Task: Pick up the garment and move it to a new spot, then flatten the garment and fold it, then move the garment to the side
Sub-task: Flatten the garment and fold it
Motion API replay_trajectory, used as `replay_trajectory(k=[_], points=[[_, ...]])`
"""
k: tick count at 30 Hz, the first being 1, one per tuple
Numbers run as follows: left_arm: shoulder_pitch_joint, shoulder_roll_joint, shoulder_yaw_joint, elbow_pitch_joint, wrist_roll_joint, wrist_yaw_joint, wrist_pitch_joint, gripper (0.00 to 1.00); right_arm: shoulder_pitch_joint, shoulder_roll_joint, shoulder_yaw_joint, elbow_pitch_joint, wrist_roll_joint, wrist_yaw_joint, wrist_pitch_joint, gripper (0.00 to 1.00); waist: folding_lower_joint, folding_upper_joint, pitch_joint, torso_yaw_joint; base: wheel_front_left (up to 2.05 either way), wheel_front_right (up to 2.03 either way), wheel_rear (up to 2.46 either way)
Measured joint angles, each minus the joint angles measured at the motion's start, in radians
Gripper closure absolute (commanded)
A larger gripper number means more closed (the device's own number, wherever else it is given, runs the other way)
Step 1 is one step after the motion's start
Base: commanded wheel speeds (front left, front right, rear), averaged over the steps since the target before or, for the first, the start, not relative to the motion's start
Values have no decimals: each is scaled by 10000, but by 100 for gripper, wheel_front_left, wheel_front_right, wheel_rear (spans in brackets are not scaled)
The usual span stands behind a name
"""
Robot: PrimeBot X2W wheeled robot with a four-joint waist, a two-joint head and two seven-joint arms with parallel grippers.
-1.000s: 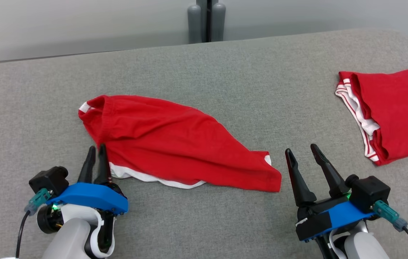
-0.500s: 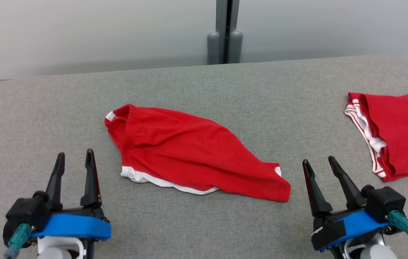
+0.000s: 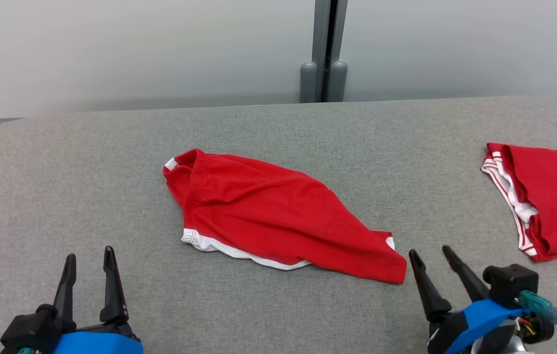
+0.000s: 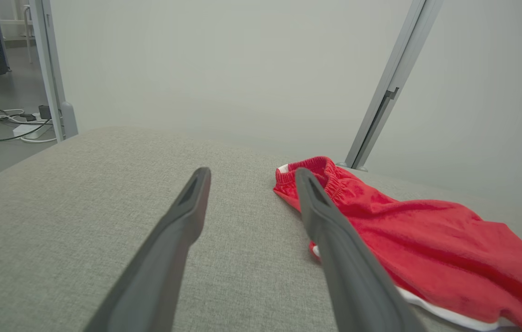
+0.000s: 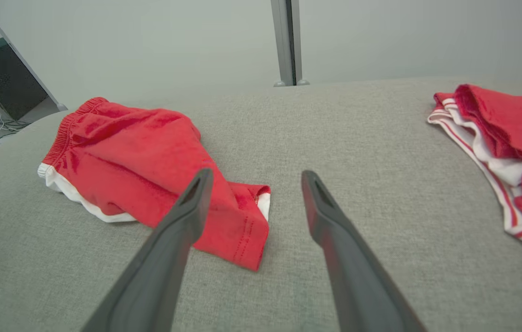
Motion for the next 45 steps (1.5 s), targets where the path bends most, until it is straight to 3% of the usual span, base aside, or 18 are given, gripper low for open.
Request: replay_trajectory(k=[7,14,27,28,29,37,45], points=[[-21,-199,142,12,117,-155,0,0,-306,44,-84,679,77,-2,2324,0,1,0,182,111,0,0,0],[-240,-318,176,50,240,-314,0,0,-1100,121,-155,1348,121,-2,3237,0,2,0,440,291,0,0,0],[-267,-334,228,209,263,-460,0,0,-1464,205,531,1854,708,0,2805,0,2,0,484,467,0,0,0],[-267,-337,224,211,263,-462,0,0,-1458,205,560,1837,736,0,2752,53,2,0,478,462,0,0,0],[-267,-343,222,213,263,-462,0,0,-1456,207,579,1814,765,0,2708,99,2,0,470,455,0,0,0],[-265,-383,121,272,263,-489,0,0,-1428,169,842,1407,840,0,2539,100,2,0,365,453,0,0,0],[-262,-385,96,284,178,-504,0,0,-500,174,855,-1218,1503,0,3356,100,2,0,319,509,0,0,0]])
